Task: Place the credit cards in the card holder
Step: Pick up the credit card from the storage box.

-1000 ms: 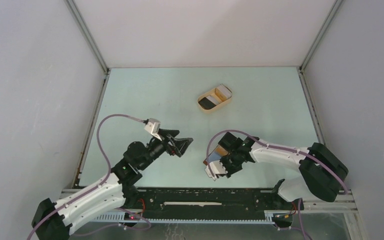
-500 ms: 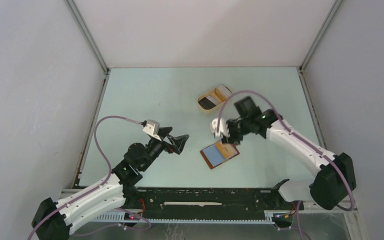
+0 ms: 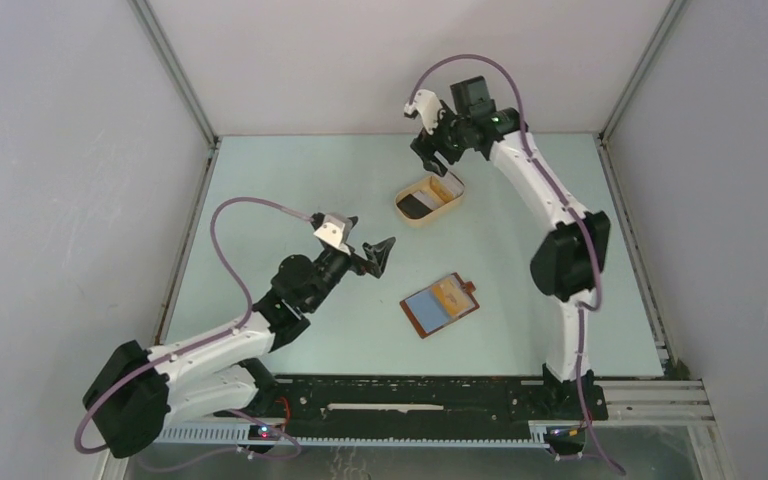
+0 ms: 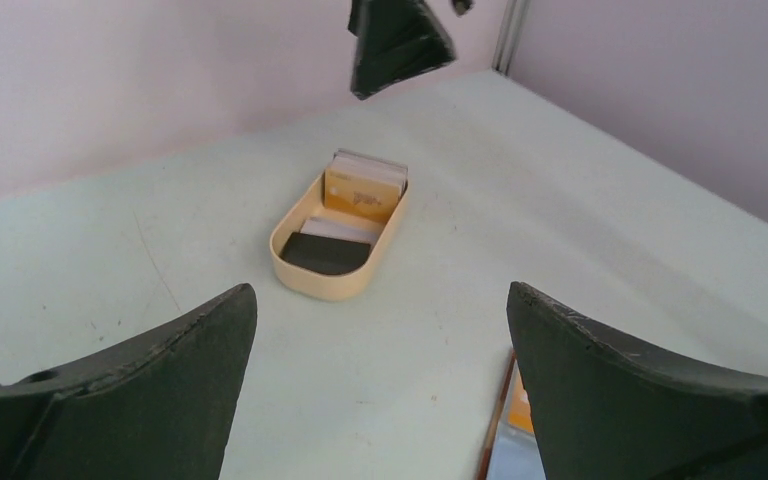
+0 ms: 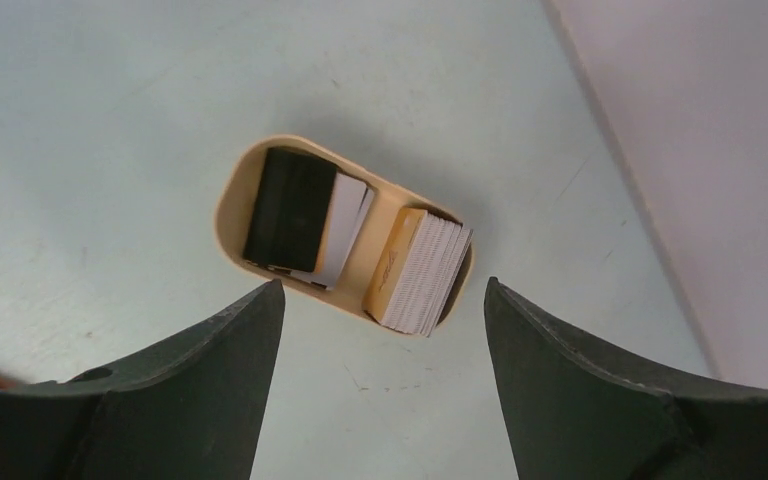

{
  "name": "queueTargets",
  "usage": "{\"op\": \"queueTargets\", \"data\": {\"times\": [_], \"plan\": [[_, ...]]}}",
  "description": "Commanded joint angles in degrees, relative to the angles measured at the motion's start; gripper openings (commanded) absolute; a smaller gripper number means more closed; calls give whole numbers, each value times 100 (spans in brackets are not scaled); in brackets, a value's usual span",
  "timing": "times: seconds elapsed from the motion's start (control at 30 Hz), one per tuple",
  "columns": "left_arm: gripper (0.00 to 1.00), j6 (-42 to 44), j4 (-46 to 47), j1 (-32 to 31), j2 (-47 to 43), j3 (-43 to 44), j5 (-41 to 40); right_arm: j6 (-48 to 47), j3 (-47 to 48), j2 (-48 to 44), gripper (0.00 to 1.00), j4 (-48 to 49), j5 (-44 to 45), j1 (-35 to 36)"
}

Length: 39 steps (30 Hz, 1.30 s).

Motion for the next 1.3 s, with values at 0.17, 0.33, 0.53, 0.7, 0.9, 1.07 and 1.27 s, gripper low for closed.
{"op": "queueTargets", "data": {"times": [0.17, 0.33, 0.53, 0.7, 0.9, 1.07, 1.27], "plan": [[100, 2, 981, 47, 411, -236, 398, 867, 1246, 1516, 83, -595, 1378, -11], [100, -73, 1072, 48, 497, -256, 398, 1066, 1658, 2141, 81, -539, 2150, 28], [100, -103, 1096, 48, 524, -263, 391, 966, 1813, 2516, 80, -441, 2580, 105], [100, -113, 1107, 48, 551, -263, 389, 900, 1814, 2657, 80, -387, 2729, 87], [100, -130, 1116, 47, 568, -271, 389, 913, 1810, 2743, 80, -374, 2632, 94], [100, -139, 1131, 47, 570, -271, 380, 916, 1819, 2808, 81, -388, 2580, 108], [100, -140, 1133, 42, 570, -271, 372, 869, 1825, 2871, 80, -330, 2752, 68]]}}
